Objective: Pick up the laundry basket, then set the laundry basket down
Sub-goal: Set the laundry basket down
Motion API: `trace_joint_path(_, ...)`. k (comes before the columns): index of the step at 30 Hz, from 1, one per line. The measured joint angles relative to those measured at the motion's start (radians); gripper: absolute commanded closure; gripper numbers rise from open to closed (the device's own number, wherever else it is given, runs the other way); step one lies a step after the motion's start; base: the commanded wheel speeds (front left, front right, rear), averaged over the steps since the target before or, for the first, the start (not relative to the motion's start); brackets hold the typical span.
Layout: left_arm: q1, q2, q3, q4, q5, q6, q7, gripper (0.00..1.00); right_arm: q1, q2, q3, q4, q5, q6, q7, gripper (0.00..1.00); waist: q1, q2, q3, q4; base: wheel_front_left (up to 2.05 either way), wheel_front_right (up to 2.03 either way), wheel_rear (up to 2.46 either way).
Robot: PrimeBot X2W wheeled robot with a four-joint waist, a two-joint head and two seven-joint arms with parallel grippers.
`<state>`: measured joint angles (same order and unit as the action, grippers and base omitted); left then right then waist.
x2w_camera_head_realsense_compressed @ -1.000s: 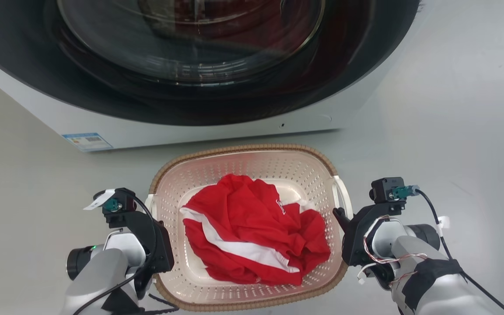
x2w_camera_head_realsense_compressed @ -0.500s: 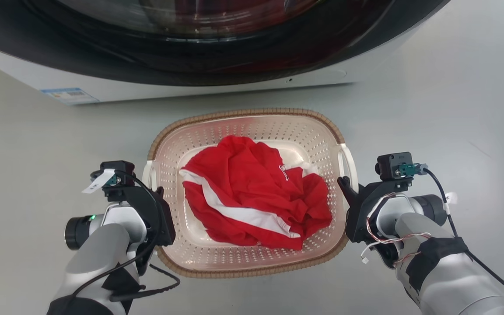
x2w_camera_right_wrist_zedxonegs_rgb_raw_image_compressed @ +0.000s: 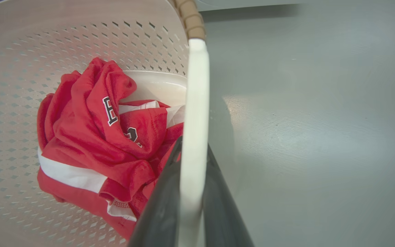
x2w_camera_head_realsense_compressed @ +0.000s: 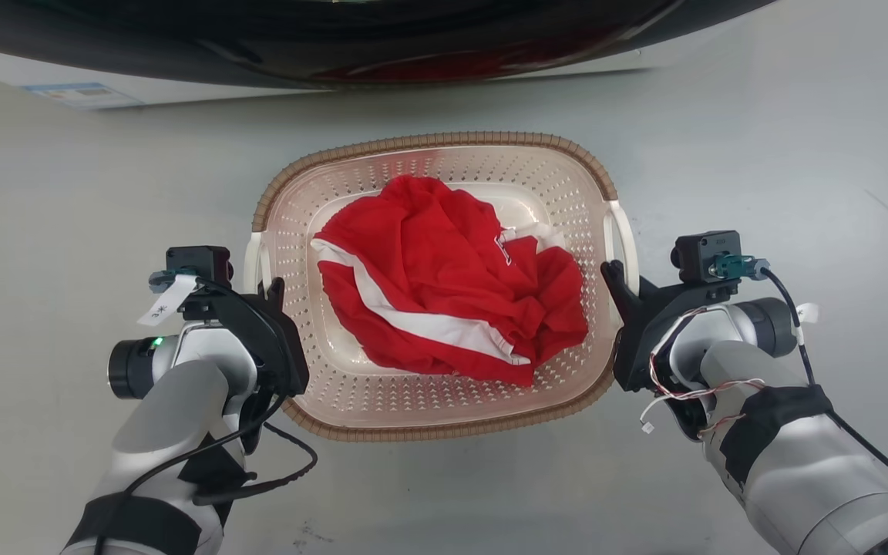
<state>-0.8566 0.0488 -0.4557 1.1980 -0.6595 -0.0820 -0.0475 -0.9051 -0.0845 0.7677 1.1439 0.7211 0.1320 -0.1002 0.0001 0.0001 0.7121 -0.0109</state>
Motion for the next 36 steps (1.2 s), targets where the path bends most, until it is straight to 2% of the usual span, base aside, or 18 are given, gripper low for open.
trace_joint_path(9, -0.017, -0.002, -0.003, 0.007, 0.001, 0.002, -0.044, 1.00, -0.027, -0.002, 0.013, 0.010, -0.019, 0.000, -0.053, 1.00, 0.0000, 0.0000, 0.058, 0.005, 0.00, 0.00, 0.00)
trace_joint_path(19, -0.016, -0.011, -0.011, 0.023, 0.001, 0.000, -0.064, 1.00, -0.027, -0.001, 0.021, 0.036, -0.027, 0.000, -0.082, 1.00, 0.0000, 0.0000, 0.065, 0.012, 0.00, 0.00, 0.00)
trace_joint_path(20, -0.016, -0.011, -0.012, 0.024, 0.001, -0.006, -0.071, 1.00, -0.027, -0.001, 0.021, 0.037, -0.027, 0.000, -0.088, 0.96, 0.0000, 0.0000, 0.065, 0.012, 0.00, 0.00, 0.00)
trace_joint_path(21, -0.017, -0.011, -0.013, 0.024, 0.001, -0.007, -0.073, 0.66, -0.027, -0.001, 0.021, 0.037, -0.028, 0.000, -0.093, 0.59, 0.0000, 0.0000, 0.065, 0.012, 0.00, 0.00, 0.00)
trace_joint_path(22, -0.018, -0.011, -0.013, 0.023, 0.001, -0.008, -0.074, 0.00, -0.027, -0.001, 0.024, 0.037, -0.030, 0.000, -0.095, 0.04, 0.0000, 0.0000, 0.065, 0.013, 0.00, 0.00, 0.00)
trace_joint_path(23, -0.019, -0.012, -0.014, 0.023, 0.001, -0.008, -0.079, 0.00, -0.027, -0.001, 0.027, 0.036, -0.035, 0.000, -0.099, 0.00, 0.0000, -0.0001, 0.064, 0.013, 0.00, 0.00, 0.00)
trace_joint_path(36, -0.026, -0.016, -0.024, 0.031, 0.001, -0.016, -0.095, 0.00, -0.027, -0.001, 0.039, 0.048, -0.040, 0.000, -0.122, 0.00, -0.0001, -0.0002, 0.039, 0.018, 0.00, 0.00, 0.00)
